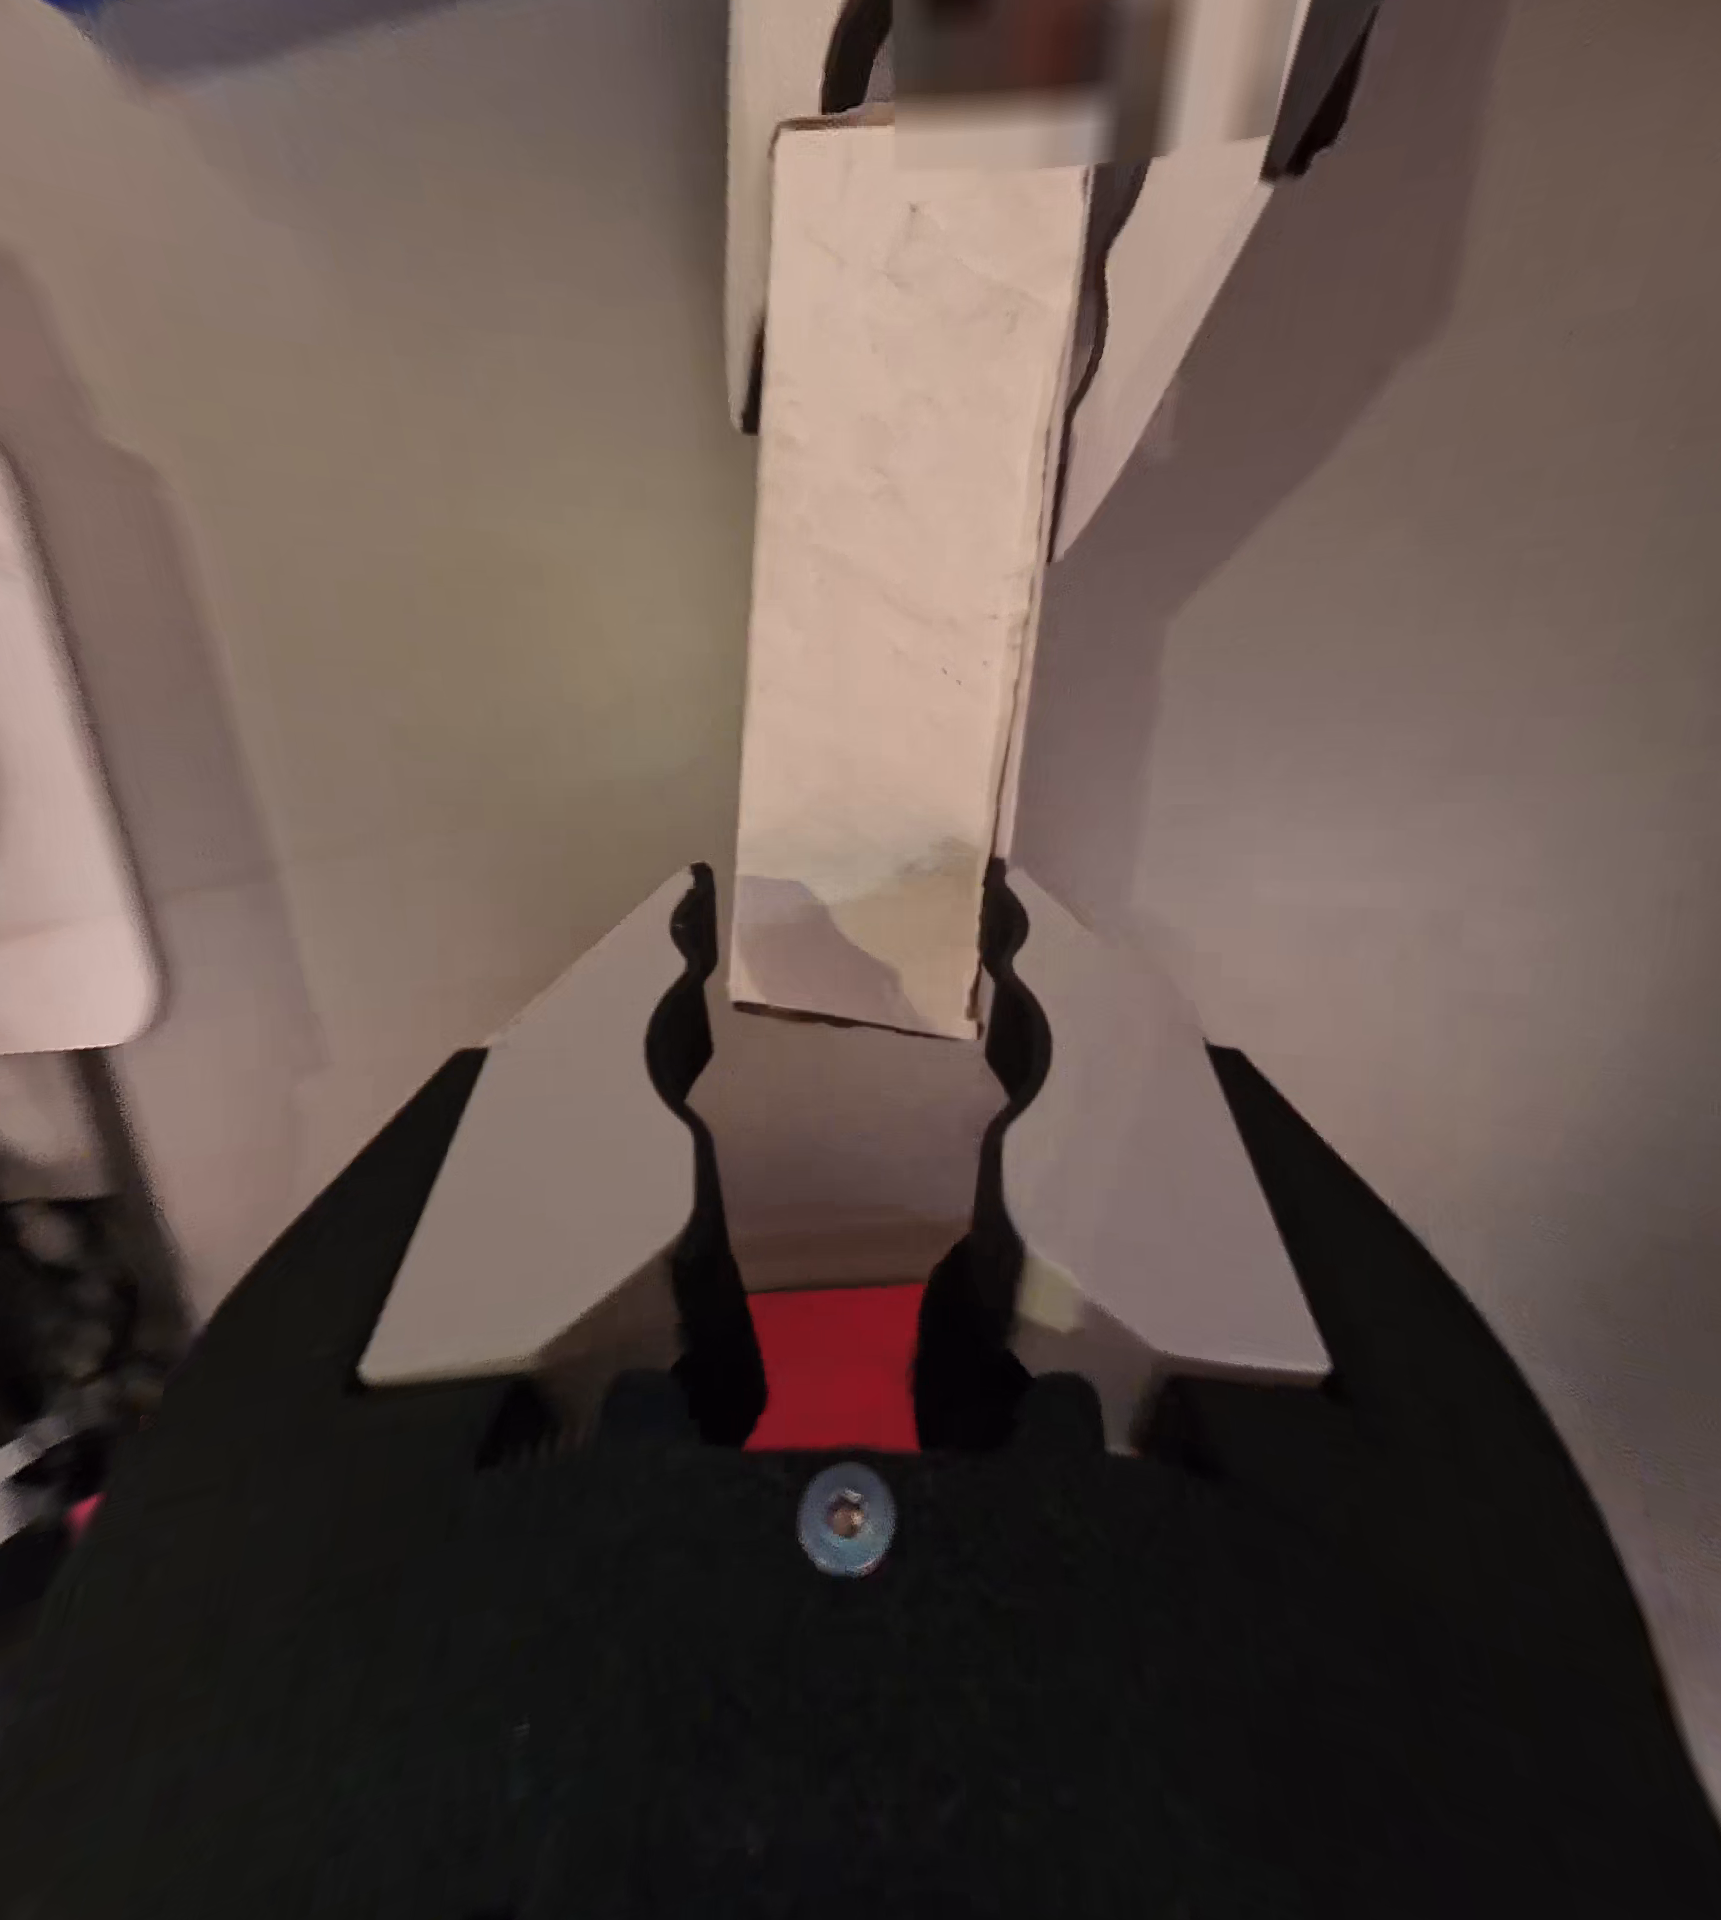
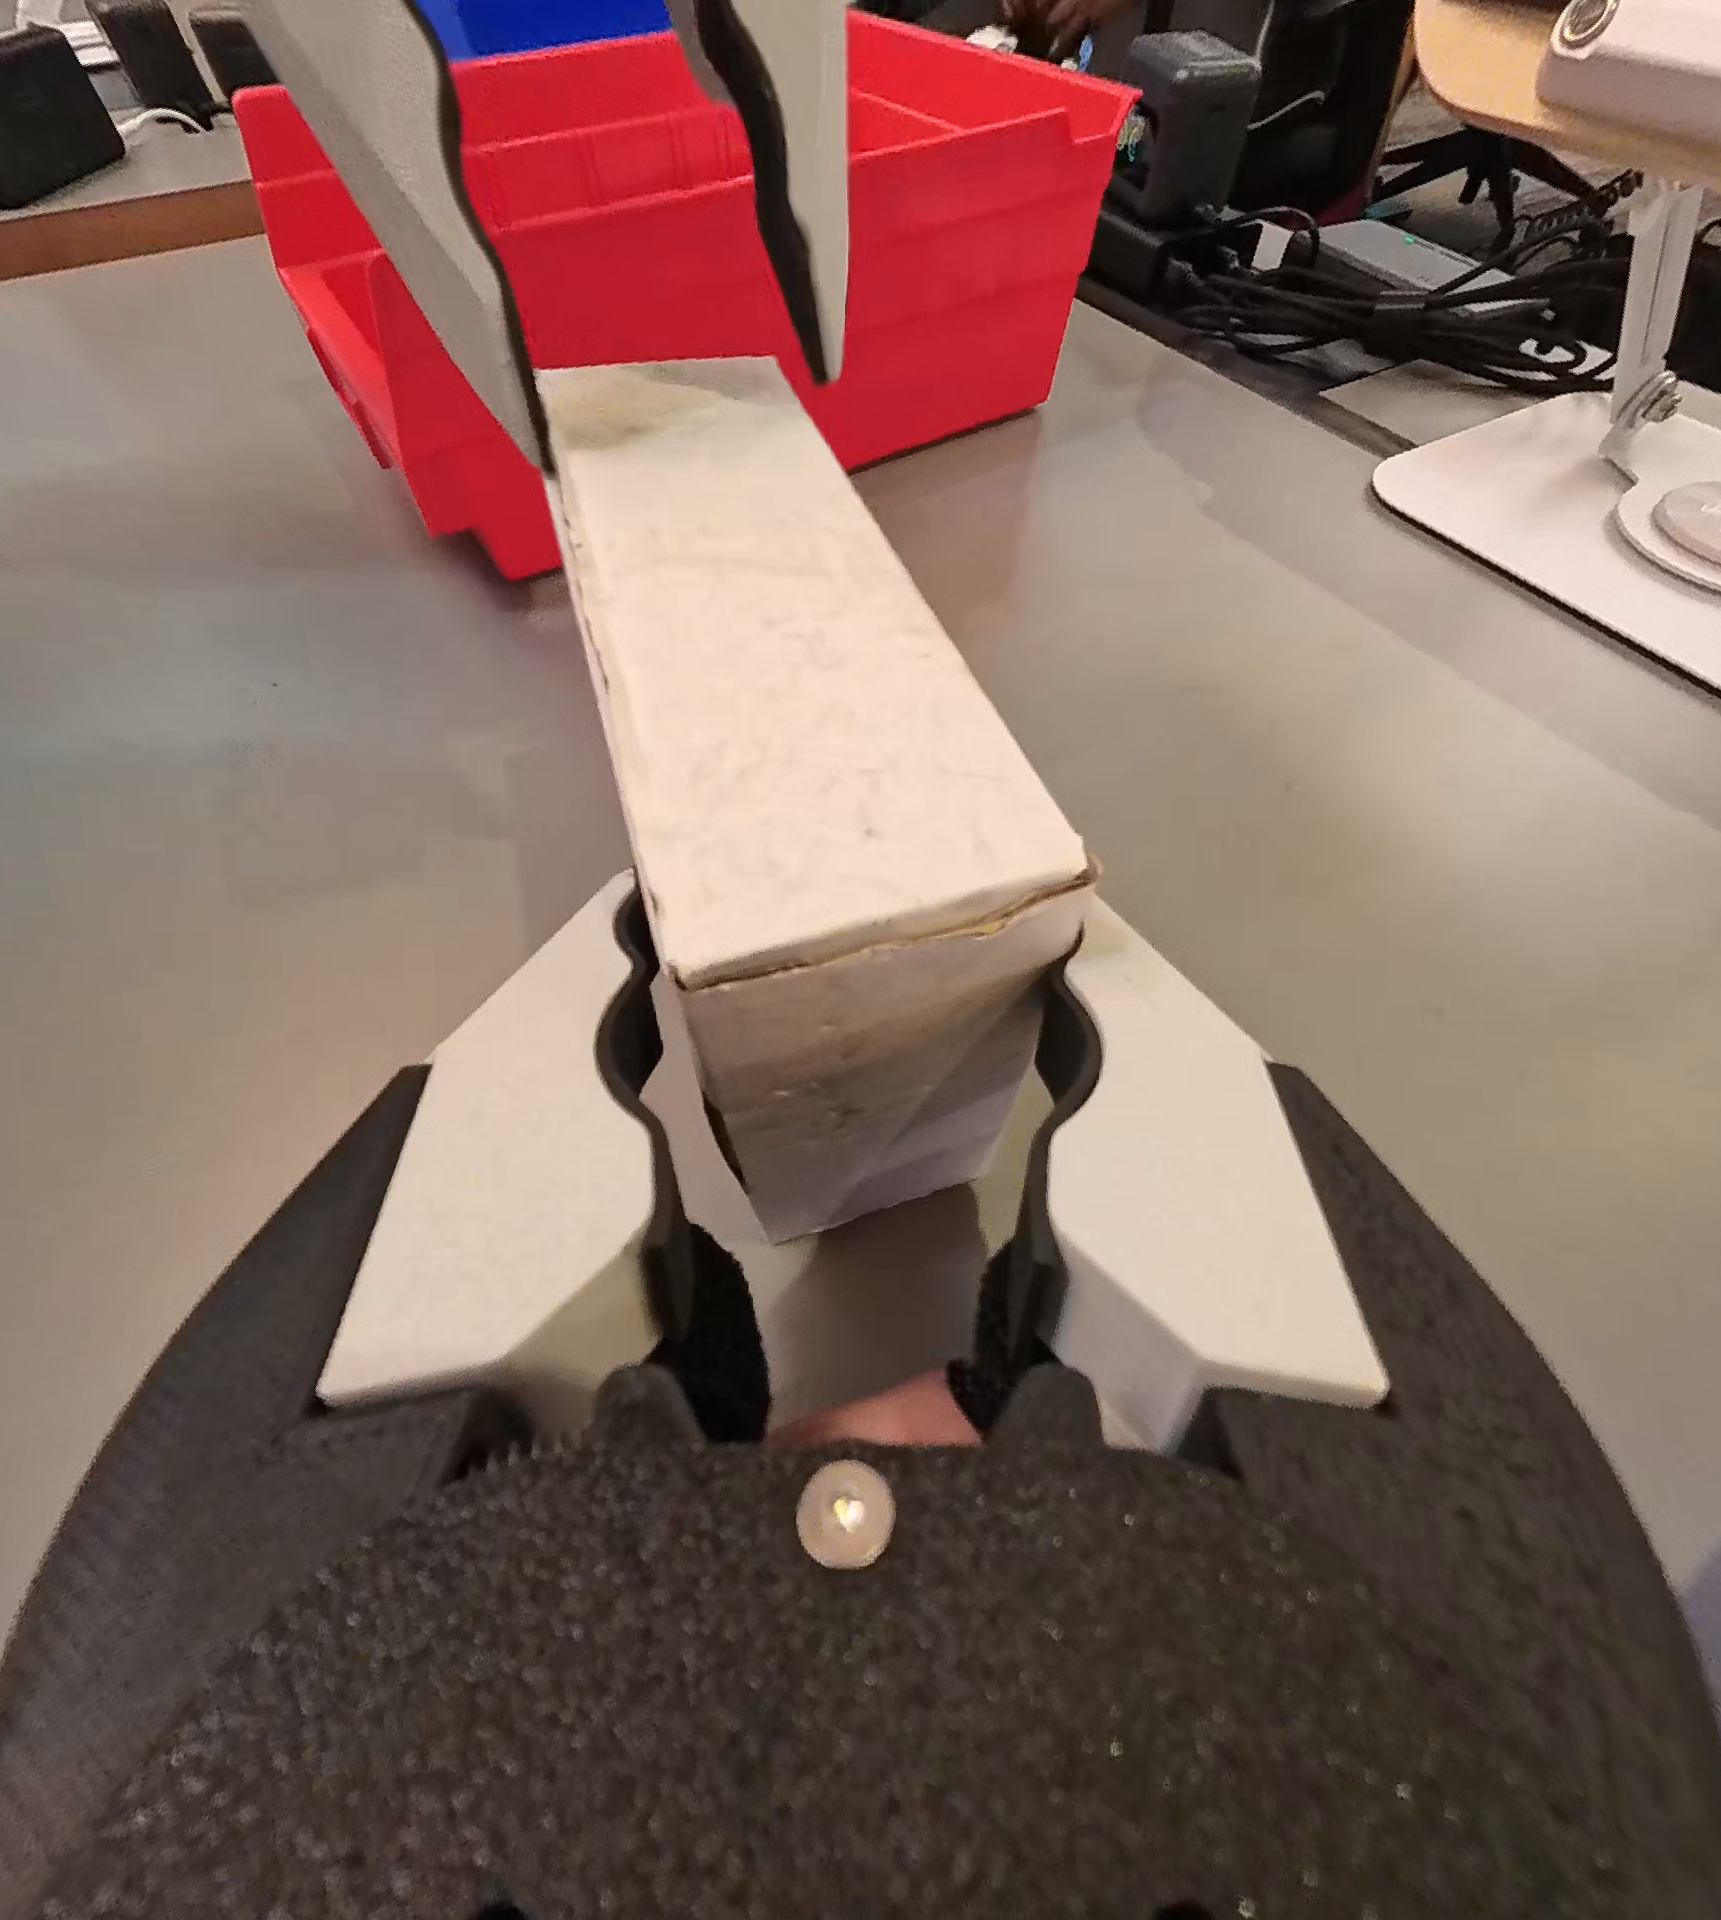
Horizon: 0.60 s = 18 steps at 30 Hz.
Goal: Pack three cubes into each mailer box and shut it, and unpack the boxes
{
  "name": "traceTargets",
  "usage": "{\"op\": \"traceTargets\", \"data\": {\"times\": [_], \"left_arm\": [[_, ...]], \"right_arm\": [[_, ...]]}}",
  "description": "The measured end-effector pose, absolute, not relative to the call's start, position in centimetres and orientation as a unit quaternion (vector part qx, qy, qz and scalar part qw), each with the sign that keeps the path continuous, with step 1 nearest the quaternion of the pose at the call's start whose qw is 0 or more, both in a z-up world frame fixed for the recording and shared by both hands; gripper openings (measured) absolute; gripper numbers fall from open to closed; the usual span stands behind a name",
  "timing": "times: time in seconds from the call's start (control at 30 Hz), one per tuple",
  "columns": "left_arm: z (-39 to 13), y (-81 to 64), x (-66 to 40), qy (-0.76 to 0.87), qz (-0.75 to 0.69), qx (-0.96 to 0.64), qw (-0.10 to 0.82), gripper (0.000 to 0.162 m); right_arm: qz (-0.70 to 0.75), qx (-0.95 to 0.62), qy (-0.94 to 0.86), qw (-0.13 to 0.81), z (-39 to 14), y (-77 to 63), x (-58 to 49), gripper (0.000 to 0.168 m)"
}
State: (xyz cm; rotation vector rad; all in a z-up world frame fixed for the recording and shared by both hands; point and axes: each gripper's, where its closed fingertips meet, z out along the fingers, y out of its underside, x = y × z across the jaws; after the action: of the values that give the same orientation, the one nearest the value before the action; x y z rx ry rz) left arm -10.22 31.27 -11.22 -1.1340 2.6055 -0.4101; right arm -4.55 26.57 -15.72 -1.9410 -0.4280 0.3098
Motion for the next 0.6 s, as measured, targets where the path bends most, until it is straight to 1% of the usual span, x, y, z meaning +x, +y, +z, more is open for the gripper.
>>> {"op": "traceTargets", "data": {"times": [0.13,0.17,0.3,0.4,0.47,0.5,0.53,0.6], "left_arm": [[-10.5,31.9,-10.0,0.889,-0.069,-0.350,0.288,0.038],[-10.4,31.9,-10.0,0.884,-0.049,-0.337,0.322,0.032],[-10.3,32.2,-9.7,0.856,0.027,-0.274,0.438,0.022],[-10.6,32.6,-9.6,0.842,0.064,-0.237,0.480,0.011],[-10.8,33.0,-9.4,0.836,0.085,-0.227,0.493,0.007],[-11.0,33.1,-9.4,0.837,0.087,-0.226,0.491,0.001],[-11.1,33.0,-9.4,0.837,0.083,-0.227,0.491,0.000],[-11.1,32.7,-9.3,0.837,0.072,-0.229,0.492,0.000]], "right_arm": [[0.128,-0.818,-0.174,0.532,-15.7,26.6,-4.4,0.071],[0.127,-0.819,-0.173,0.532,-15.7,26.6,-4.4,0.069],[0.128,-0.820,-0.178,0.528,-15.7,26.4,-4.5,0.066],[0.120,-0.818,-0.180,0.533,-15.7,26.5,-4.6,0.065],[0.109,-0.817,-0.178,0.537,-15.7,26.7,-4.7,0.065],[0.103,-0.818,-0.173,0.539,-15.7,26.9,-4.6,0.065],[0.093,-0.818,-0.166,0.543,-15.8,27.2,-4.3,0.067],[0.084,-0.812,-0.152,0.557,-15.9,27.7,-4.0,0.081]]}}
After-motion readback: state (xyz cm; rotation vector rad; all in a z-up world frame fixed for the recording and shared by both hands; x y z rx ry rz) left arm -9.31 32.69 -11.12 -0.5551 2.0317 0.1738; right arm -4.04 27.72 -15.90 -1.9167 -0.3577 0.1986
